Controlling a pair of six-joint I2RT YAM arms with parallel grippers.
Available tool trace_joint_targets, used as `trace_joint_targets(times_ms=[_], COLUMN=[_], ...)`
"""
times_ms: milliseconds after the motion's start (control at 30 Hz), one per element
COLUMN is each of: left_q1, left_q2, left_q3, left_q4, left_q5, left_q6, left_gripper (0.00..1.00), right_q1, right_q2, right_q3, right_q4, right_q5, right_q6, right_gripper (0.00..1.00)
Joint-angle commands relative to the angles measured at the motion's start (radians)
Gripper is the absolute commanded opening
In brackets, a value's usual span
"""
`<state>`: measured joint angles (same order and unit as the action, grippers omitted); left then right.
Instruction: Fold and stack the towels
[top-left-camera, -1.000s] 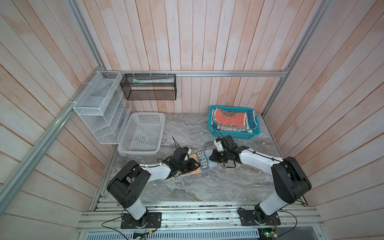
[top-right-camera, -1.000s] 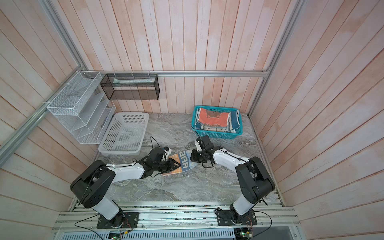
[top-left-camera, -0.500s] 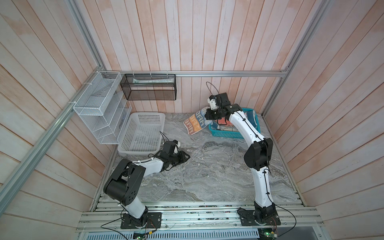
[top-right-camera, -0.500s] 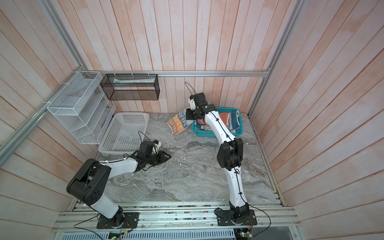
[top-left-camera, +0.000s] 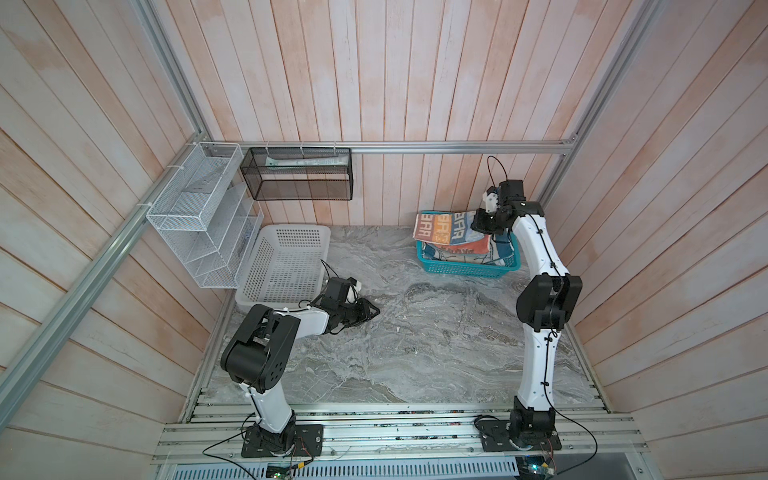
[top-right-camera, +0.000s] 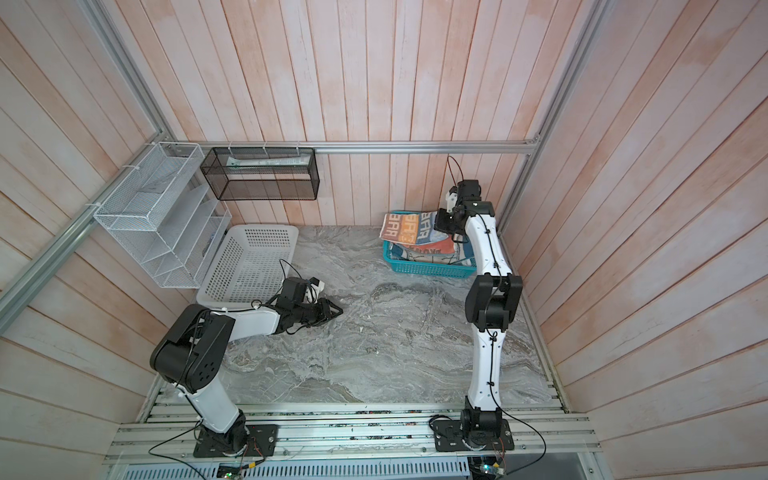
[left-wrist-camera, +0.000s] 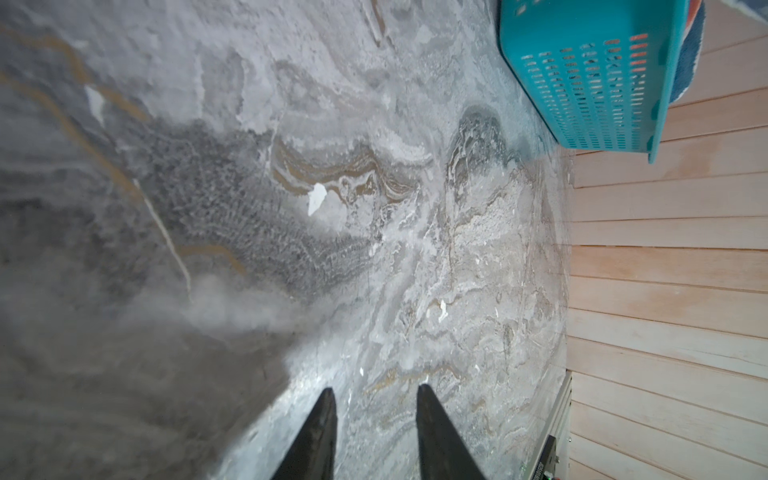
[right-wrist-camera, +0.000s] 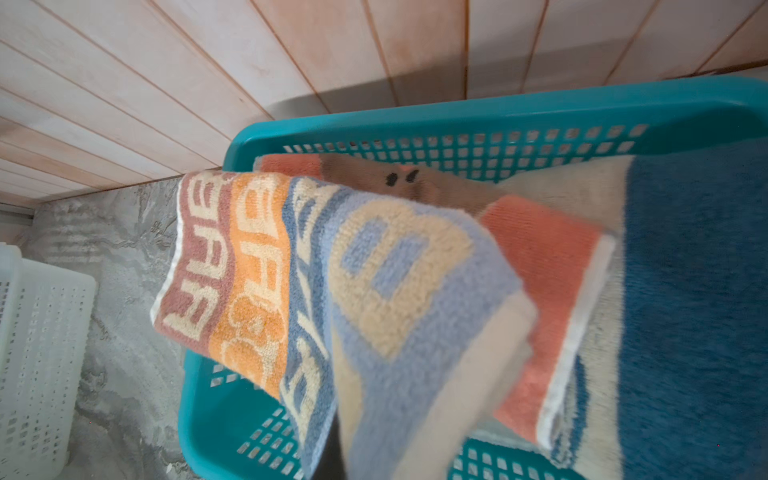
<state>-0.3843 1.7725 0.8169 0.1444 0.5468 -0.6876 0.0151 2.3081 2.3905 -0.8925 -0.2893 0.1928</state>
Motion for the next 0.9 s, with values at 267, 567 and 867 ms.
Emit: trace_joint_targets(times_ms=[267, 567, 867], left_q1=[0.019, 0.029, 0.100], left_q2=[-0.103, -0.321, -0.574], left_q3=[0.080, 0.240, 0.233], left_q4=[-0.187, -0.451, -0.481], left_q5=[-0.074, -0.382, -0.753], left_q6=[0.140, 0.349, 0.484], left_gripper=[0.39, 0.53, 0.85], right_q1=[-0.039, -0.038, -0.039], right_q2=[0.020, -0.405, -1.147], right_q3=[0.110, -0.418, -1.304], right_q4=[-0.108, 0.153, 0.746], right_q5=[0.251, 0.310, 0.502], right_q6=[-0.052, -0.066, -0.091], right_gripper=[0.45, 0.57, 0.89])
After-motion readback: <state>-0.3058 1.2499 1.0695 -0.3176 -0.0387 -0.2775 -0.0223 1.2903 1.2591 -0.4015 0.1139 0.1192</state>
